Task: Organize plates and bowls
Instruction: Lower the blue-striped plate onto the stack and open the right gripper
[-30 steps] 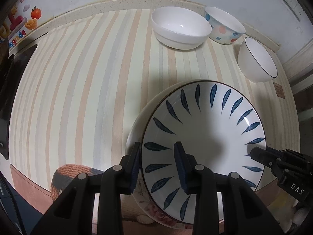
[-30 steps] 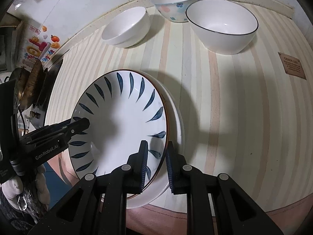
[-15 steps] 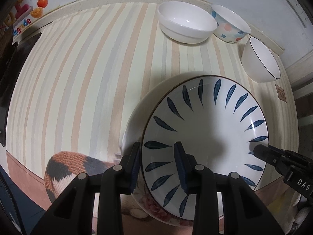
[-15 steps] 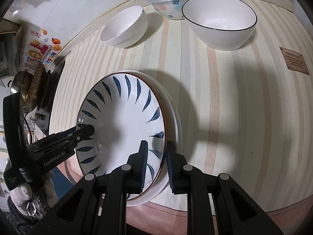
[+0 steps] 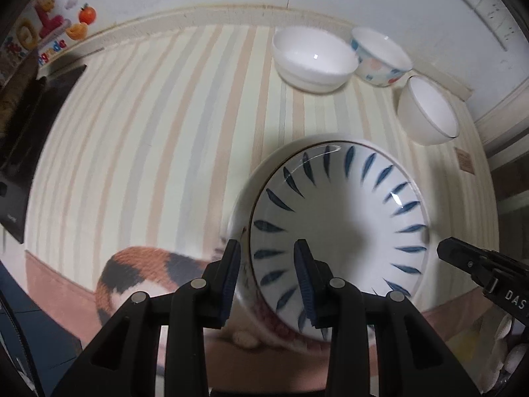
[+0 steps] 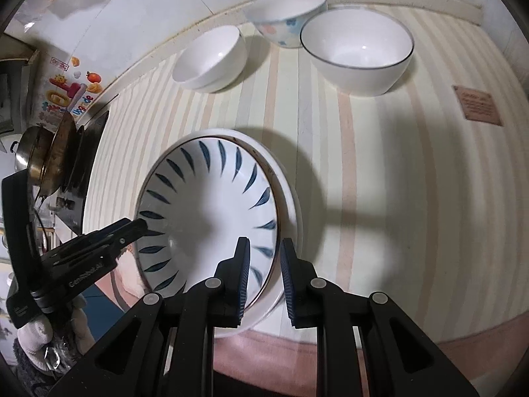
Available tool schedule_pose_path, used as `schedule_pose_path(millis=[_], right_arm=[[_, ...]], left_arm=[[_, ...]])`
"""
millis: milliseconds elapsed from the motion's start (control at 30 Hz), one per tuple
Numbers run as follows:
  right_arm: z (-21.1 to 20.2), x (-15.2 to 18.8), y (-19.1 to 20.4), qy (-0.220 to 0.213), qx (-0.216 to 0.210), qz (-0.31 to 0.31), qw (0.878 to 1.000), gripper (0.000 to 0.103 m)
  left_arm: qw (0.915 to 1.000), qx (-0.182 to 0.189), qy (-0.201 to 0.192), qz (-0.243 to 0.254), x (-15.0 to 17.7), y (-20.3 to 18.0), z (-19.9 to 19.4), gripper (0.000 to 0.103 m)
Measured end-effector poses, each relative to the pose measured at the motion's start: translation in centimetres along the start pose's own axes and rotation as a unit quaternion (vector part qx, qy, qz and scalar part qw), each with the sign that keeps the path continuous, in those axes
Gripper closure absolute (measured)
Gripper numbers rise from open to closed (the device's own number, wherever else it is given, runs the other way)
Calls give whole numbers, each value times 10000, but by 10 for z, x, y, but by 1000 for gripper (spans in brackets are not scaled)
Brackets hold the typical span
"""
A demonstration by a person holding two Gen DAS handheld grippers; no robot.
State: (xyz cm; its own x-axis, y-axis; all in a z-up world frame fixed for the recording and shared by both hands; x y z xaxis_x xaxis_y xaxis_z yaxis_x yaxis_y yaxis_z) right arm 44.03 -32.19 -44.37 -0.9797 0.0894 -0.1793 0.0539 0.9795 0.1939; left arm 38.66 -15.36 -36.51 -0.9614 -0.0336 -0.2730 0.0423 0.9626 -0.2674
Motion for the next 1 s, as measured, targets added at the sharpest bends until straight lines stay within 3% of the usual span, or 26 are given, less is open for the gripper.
schedule_pose_path(millis=[200,600,1000], right_arm=[[-63,24,18,-295,260,-167,9991,81],[-191,89,64,-1016,197,-166,9945,81],[-225,125,83,-1137,220,-148,9932,81]], left_arm=[[9996,149,-228,2,17,-11,-65,72],[9963,465,-592,406,54,-22,-170,72],[9924,820,-649,654,79,-29,-202,72]])
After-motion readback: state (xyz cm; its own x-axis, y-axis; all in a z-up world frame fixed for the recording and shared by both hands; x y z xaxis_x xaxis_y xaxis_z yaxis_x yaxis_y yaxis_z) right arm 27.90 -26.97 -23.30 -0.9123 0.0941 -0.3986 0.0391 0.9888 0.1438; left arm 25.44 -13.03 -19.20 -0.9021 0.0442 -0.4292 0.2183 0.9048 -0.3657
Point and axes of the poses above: each gripper's, at about its wrist camera, not at the fingertips, and z roughly the way its jaws point, y to its left, x to its underside, the point moved 7 cm from there along z, roughly the way its jaws point, and after that the axes turned 10 degrees about x, right-handed, at the moved point
